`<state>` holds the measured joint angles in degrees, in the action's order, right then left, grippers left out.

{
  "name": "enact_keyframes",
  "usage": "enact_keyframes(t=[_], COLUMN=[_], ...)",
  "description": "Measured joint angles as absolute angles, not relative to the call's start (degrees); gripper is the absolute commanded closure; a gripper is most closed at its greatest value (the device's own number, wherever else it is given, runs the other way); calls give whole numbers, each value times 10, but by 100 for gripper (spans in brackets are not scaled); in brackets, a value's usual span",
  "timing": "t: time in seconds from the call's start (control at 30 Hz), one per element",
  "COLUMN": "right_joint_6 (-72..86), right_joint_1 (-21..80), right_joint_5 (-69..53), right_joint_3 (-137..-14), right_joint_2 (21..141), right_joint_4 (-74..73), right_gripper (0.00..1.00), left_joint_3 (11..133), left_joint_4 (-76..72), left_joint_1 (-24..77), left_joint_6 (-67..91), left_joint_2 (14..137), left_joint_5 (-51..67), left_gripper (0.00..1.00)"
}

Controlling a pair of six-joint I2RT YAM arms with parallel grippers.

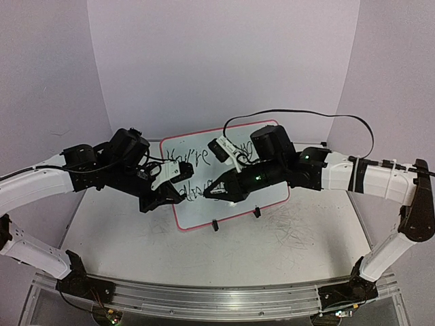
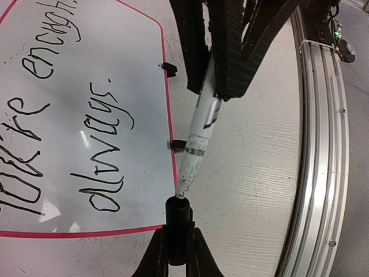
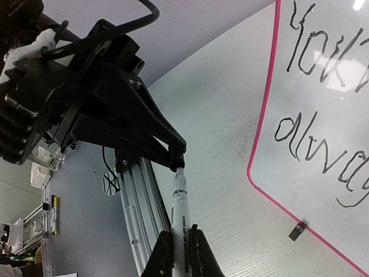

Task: Write a sentence on the whiteboard
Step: Insert the whiteboard marker without the cap into the pen cap.

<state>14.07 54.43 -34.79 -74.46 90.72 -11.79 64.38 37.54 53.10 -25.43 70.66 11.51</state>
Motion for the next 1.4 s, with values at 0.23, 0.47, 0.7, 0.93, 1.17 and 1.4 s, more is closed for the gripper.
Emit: enact_keyframes(t=[0.23,0.47,0.7,0.93,1.17,1.4], right_joint_6=[138,109,119,213,276,319], right_joint_1=[544,546,540,555,556,562], right_joint_5=[-363,-443,-495,-506,-480,-475], right_joint_3=[-760,-860,-901,-853,-744,-723], right_joint_2=[915,999,1037,1042,1008,998], right_joint_4=[-138,-243,-289,-199,-74,0], right_gripper=[100,100,100,100,100,100], left_joint_3=[644,664,684,679,658,658], left_joint_4=[381,420,458,495,332,221], left_joint_1=[558,639,708,756,788,796], left_joint_6=[-258,-274,-270,-269,-273,-285], left_joint_2=[706,717,739,743,727,719], left_joint_5=[81,-17,-128,-216,-191,-168], left_gripper=[100,100,100,100,100,98])
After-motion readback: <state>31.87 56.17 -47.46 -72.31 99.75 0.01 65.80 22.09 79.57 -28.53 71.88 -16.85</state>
